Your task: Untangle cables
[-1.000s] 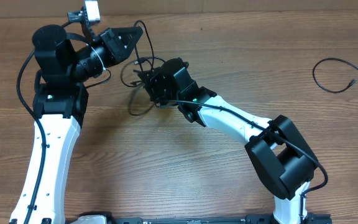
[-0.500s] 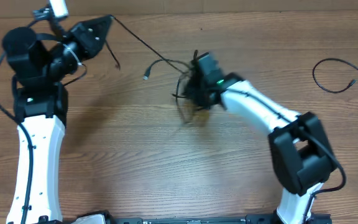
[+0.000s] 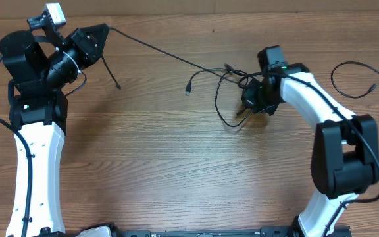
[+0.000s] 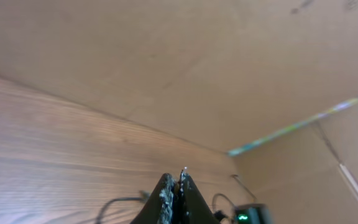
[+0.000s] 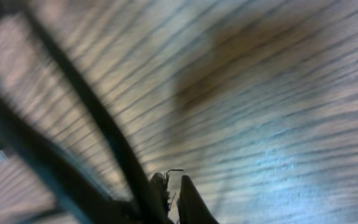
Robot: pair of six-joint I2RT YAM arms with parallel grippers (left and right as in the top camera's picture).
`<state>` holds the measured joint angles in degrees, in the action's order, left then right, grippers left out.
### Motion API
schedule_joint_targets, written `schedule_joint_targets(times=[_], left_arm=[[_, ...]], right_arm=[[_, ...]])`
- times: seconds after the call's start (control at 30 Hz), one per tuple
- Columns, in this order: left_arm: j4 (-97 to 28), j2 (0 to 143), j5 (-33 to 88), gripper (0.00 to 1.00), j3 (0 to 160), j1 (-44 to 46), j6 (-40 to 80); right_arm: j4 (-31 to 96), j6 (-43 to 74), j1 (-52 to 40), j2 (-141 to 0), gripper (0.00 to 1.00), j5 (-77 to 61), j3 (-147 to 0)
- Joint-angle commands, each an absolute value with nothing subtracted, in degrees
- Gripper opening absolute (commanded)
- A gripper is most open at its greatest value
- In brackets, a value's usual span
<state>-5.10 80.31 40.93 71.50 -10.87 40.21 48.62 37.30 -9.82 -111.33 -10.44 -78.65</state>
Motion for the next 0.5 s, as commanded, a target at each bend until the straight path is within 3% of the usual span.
schedule_joint_targets(times=[0.0,0.17,0.27,0.37,0.47], left_arm=[[-7.31,78.65,35.18,0.04,72.9,-11.55,36.51],[-14.0,79.07,30.46,0.06,72.9,-8.93,34.3],[-17.41,79.75,27.2,0.2,72.86,-6.92,34.22],[-19.44,80.71,25.91,0.45,72.86,-4.95,34.24],[-19.94,81.89,25.93,0.54,72.86,-2.9,34.24]], right_arm=[[48.6,26.74,-8.6,-104.31,0.04,-22.68,-82.11],[48.88,16.71,-8.69,-98.35,0.06,-39.88,-84.53],[48.1,14.59,-8.67,-95.85,0.15,-46.09,-84.53],[47.94,14.7,-8.67,-95.57,0.24,-46.15,-84.51],[47.9,14.7,-8.69,-95.7,0.15,-46.46,-84.49]])
